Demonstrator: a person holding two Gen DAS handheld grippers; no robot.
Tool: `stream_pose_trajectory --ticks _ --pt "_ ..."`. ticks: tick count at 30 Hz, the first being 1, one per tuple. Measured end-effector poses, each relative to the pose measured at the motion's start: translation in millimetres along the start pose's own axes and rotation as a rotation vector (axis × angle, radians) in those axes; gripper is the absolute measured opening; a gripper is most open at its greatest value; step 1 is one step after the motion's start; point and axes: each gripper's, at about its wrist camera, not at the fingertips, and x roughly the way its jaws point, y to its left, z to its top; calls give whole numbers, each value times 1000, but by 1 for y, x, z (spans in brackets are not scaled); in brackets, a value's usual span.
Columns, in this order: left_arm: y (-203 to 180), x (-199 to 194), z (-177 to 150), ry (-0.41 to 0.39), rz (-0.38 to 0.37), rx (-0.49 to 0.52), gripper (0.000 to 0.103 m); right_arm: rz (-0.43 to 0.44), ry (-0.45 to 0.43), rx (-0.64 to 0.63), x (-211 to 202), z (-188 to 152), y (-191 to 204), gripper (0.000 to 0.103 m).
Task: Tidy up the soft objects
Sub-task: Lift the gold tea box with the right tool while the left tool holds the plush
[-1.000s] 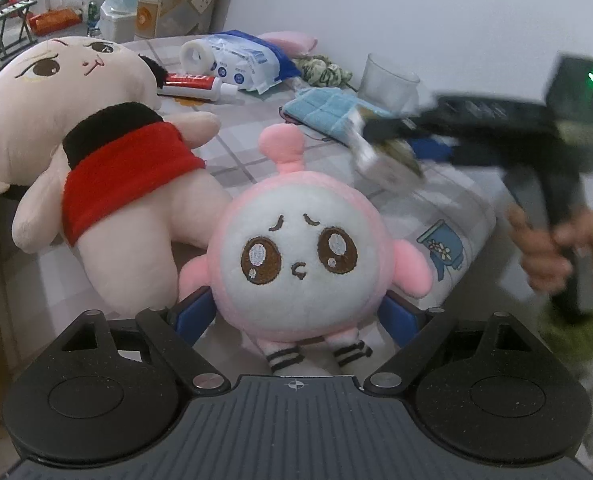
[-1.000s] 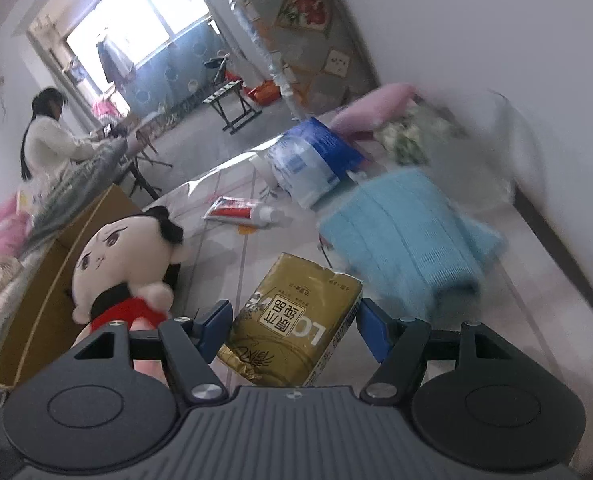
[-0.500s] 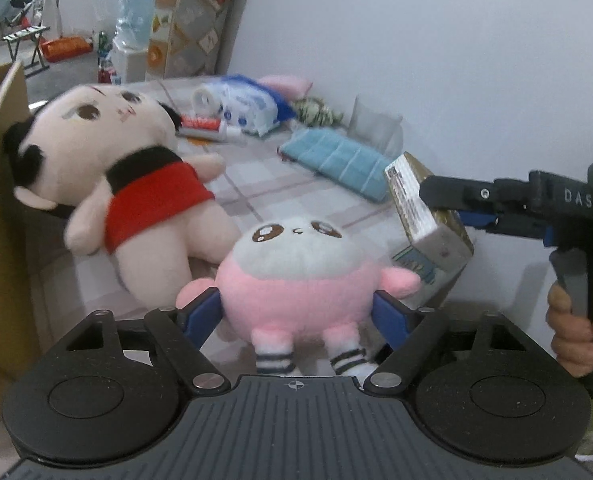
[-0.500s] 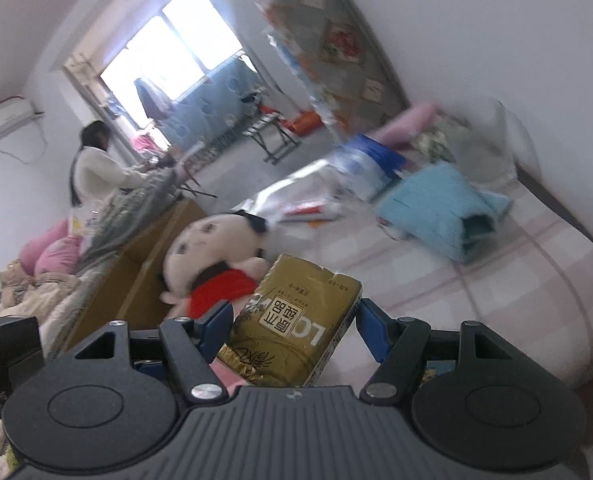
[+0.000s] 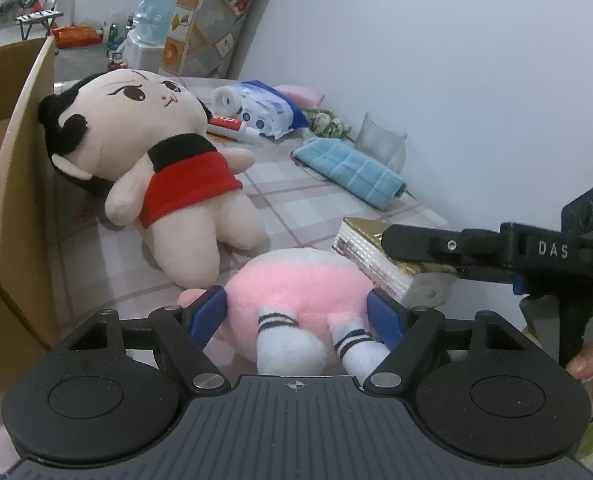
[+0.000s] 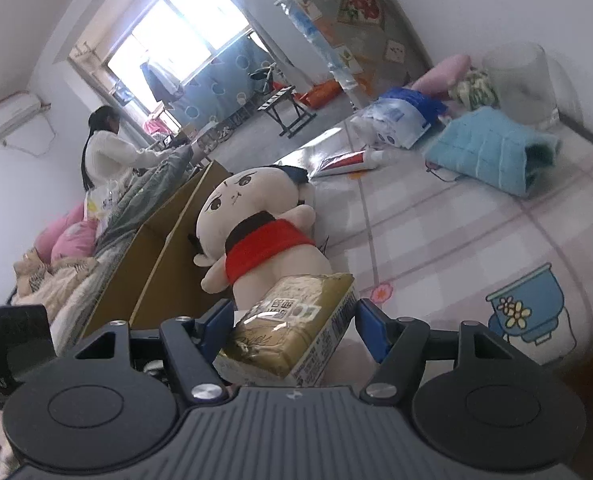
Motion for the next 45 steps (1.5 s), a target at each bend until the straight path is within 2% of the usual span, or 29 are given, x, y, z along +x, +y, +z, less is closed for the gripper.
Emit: stream_pose_trajectory --ticks 7,17,26,38,45 --pt "-1 -7 -8 18 -5 33 79 38 22 60 -1 -7 -8 47" --pt "6 -17 -27 74 -25 23 81 96 38 121 -2 -27 -2 47" --pt "8 -17 -34 99 -45 30 86 93 69 152 6 -41 0 46" --pt "10 -9 -33 102 -66 43 96 141 98 216 24 -50 -5 46" --pt "9 -8 -35 75 -72 58 95 165 94 220 28 -50 -6 46"
